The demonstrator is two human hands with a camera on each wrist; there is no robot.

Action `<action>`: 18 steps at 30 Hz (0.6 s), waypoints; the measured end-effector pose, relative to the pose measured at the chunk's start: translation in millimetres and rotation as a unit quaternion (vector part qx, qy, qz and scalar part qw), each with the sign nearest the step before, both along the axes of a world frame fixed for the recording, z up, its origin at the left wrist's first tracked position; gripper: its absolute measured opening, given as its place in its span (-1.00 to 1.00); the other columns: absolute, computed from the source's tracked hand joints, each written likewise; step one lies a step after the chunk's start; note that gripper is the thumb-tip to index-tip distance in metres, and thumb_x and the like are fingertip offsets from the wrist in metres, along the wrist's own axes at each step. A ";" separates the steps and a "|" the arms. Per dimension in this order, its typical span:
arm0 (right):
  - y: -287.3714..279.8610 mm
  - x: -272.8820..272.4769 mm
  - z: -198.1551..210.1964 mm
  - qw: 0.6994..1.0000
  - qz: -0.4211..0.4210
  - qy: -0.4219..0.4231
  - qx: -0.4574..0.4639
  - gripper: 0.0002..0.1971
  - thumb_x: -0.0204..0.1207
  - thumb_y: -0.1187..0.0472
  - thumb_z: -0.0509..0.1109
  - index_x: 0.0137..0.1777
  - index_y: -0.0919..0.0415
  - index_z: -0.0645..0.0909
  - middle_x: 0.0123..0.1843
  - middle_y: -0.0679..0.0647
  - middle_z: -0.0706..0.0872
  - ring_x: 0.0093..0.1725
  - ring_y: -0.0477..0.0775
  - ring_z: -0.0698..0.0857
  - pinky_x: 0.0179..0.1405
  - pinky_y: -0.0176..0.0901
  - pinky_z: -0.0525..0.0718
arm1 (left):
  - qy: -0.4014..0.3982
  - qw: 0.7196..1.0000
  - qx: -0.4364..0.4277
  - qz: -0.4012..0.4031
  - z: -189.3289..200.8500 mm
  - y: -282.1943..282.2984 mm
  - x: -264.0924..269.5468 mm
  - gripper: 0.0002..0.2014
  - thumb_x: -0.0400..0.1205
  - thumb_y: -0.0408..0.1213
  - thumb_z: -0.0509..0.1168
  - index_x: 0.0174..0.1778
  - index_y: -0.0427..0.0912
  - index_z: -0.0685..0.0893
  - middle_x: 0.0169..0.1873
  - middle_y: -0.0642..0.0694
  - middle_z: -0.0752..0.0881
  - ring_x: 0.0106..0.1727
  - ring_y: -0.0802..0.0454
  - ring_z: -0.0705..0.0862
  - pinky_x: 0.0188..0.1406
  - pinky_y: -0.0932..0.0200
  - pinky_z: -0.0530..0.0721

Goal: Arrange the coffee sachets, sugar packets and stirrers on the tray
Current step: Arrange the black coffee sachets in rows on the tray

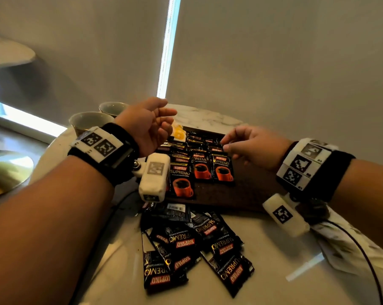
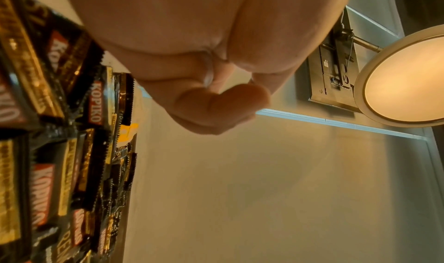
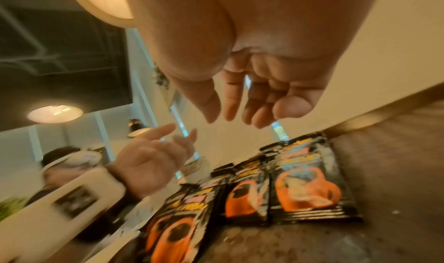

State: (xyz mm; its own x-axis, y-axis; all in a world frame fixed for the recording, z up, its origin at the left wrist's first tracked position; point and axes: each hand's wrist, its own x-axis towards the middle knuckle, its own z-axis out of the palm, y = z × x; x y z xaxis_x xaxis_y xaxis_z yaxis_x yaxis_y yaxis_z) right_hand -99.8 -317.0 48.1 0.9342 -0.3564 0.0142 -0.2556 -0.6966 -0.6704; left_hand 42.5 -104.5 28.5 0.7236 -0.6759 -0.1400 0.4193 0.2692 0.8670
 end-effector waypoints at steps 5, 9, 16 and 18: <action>70.0 -36.1 18.4 0.975 0.166 0.123 -0.079 -0.68 0.44 -0.05 0.57 0.18 -0.22 0.67 0.08 -0.17 0.77 0.04 -0.18 0.75 0.13 -0.15 0.73 | 0.017 0.999 -0.040 0.026 -0.5 7.4 7.5 -0.76 0.75 -0.09 0.21 0.10 -0.21 0.62 -0.45 0.01 0.49 -0.57 0.21 0.46 -0.69 0.41 0.41; 113.3 -52.4 13.1 0.936 0.238 0.210 -0.155 -0.16 0.25 -0.26 0.64 0.54 -0.32 0.37 0.45 -0.31 0.49 0.36 -0.24 0.54 0.37 -0.18 0.63 | 0.038 0.996 -0.069 0.042 0.1 14.3 12.0 -0.77 0.75 -0.11 0.18 0.01 -0.21 0.60 -0.44 0.00 0.47 -0.58 0.21 0.43 -0.69 0.42 0.38; 139.5 -60.1 -13.0 0.866 0.293 0.272 -0.301 0.24 0.02 -0.41 0.69 0.66 -0.31 0.04 0.53 -0.18 0.18 0.55 0.02 0.24 0.54 0.15 0.51 | 0.035 0.996 -0.065 0.047 -4.7 16.5 8.4 -0.77 0.74 -0.12 0.21 0.06 -0.22 0.61 -0.41 0.00 0.50 -0.53 0.21 0.46 -0.62 0.41 0.42; 140.8 -59.0 -16.7 0.866 0.288 0.271 -0.306 0.23 0.04 -0.35 0.72 0.65 -0.31 0.04 0.51 -0.17 0.20 0.53 0.01 0.25 0.49 0.13 0.55 | 0.035 0.996 -0.063 0.045 -5.1 16.1 7.3 -0.77 0.74 -0.12 0.21 0.08 -0.22 0.62 -0.41 0.00 0.50 -0.53 0.21 0.47 -0.62 0.41 0.42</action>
